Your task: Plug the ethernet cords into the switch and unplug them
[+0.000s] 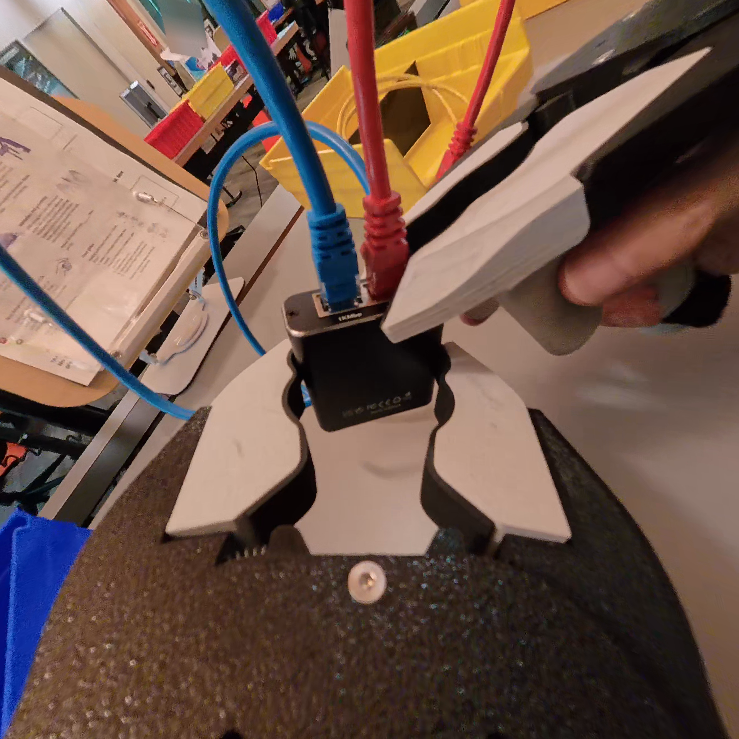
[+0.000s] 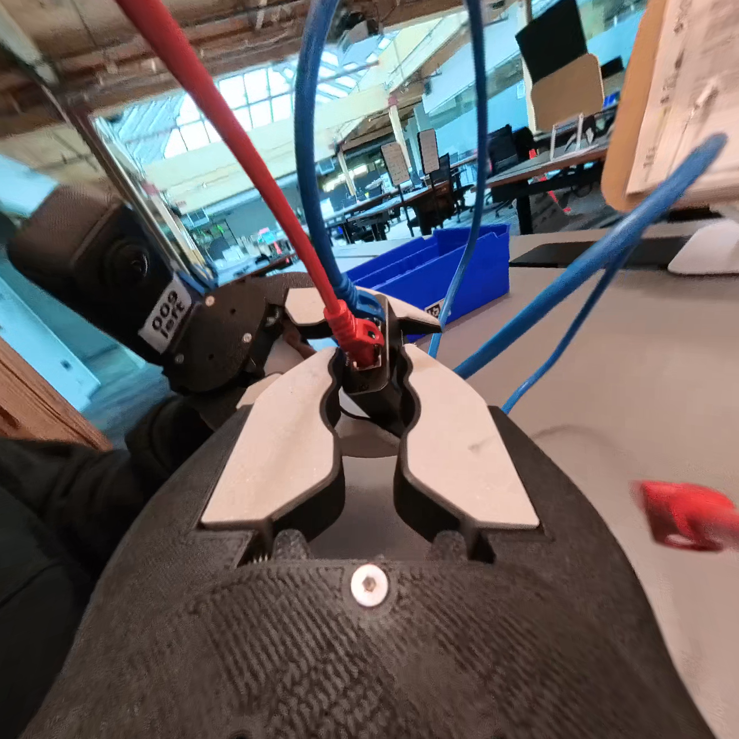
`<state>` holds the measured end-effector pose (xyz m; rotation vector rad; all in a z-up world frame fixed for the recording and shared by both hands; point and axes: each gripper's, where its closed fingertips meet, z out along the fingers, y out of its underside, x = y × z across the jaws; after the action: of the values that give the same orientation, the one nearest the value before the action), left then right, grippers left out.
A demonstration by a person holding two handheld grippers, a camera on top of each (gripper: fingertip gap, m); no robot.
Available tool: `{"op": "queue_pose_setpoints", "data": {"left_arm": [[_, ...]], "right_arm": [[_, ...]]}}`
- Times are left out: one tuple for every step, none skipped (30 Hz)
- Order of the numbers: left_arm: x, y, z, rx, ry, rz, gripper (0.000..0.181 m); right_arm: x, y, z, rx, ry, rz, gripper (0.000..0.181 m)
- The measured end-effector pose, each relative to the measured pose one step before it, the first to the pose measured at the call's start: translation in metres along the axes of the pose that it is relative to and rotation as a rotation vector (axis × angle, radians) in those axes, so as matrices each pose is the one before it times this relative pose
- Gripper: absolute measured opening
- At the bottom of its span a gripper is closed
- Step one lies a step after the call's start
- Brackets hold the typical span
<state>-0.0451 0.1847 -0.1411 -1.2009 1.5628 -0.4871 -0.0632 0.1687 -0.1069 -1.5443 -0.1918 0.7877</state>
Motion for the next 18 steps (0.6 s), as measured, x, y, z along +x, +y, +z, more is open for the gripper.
{"op": "queue_pose_setpoints", "data": {"left_arm": [[-0.00051, 0.00088, 0.00186, 0.0016, -0.0043, -0.0182, 0.063], [-0.00025, -0.00161, 0.00101, 0.0209, 0.0041, -0.0273, 0.063], [0.00018, -0.00466, -0.00043, 0.0463, 0.0102, -0.0284, 0.063], [-0.00001, -0.00789, -0.00236, 0.0723, 0.0092, -0.0266, 0.063], [-0.00088, -0.00976, -0.00335, 0.0868, -0.0006, -0.0198, 0.063], [-0.00265, -0.00930, -0.00352, 0.0822, -0.0131, -0.0159, 0.065], [-0.00241, -0.00699, -0.00283, 0.0663, -0.0103, -0.0126, 0.065], [-0.00108, -0.00368, -0.00198, 0.0457, 0.0002, -0.0069, 0.065], [0.00062, -0.00082, -0.00089, 0.0270, 0.0106, -0.0012, 0.066], [0.00167, 0.00090, -0.00004, 0.0137, 0.0135, -0.0011, 0.068], [0.00088, 0.00110, 0.00044, 0.0089, 0.0021, -0.0013, 0.072], [0.00096, 0.00083, 0.00089, 0.0092, -0.0016, 0.0004, 0.077], [0.00125, 0.00077, 0.00072, 0.0088, -0.0005, 0.0023, 0.081], [-0.00080, 0.00012, -0.00029, 0.0115, -0.0119, 0.0060, 0.082], [-0.00141, -0.00007, -0.00116, 0.0135, -0.0112, 0.0122, 0.080], [-0.00163, -0.00026, -0.00181, 0.0178, -0.0055, 0.0116, 0.079], [-0.00145, 0.00024, -0.00233, 0.0132, 0.0030, 0.0104, 0.075], [-0.00077, 0.00080, -0.00193, 0.0092, 0.0103, 0.0128, 0.072]], "right_arm": [[0.00214, -0.00209, -0.00023, 0.0341, -0.0025, 0.0601, 0.024], [0.00064, -0.00451, -0.00111, 0.0514, -0.0201, 0.0857, 0.024], [0.00075, -0.00672, -0.00201, 0.0656, -0.0302, 0.1132, 0.023], [0.00079, -0.00852, -0.00268, 0.0732, -0.0389, 0.1336, 0.023], [-0.00071, -0.00776, -0.00250, 0.0663, -0.0505, 0.1427, 0.023], [-0.00013, -0.00733, -0.00221, 0.0655, -0.0410, 0.1335, 0.023], [0.00107, -0.00635, -0.00228, 0.0673, -0.0190, 0.1016, 0.023], [0.00079, -0.00188, -0.00131, 0.0333, -0.0116, 0.0611, 0.024], [0.00134, 0.00240, -0.00012, 0.0032, 0.0001, 0.0273, 0.023], [0.00267, 0.00381, 0.00035, -0.0002, 0.0172, 0.0128, 0.023], [0.00109, 0.00440, 0.00075, -0.0026, 0.0101, 0.0110, 0.023], [-0.00148, 0.00523, 0.00118, -0.0148, -0.0085, 0.0066, 0.023], [-0.00046, 0.00333, 0.00078, -0.0077, 0.0054, -0.0060, 0.023], [-0.00009, 0.00239, 0.00031, -0.0090, 0.0131, -0.0147, 0.023], [-0.00068, 0.00396, 0.00077, -0.0332, 0.0102, -0.0294, 0.024], [0.00011, 0.00344, 0.00050, -0.0391, 0.0159, -0.0335, 0.023], [0.00028, 0.00400, 0.00071, -0.0410, 0.0176, -0.0197, 0.023], [-0.00069, 0.00468, 0.00144, -0.0435, 0.0084, -0.0151, 0.023]]}}
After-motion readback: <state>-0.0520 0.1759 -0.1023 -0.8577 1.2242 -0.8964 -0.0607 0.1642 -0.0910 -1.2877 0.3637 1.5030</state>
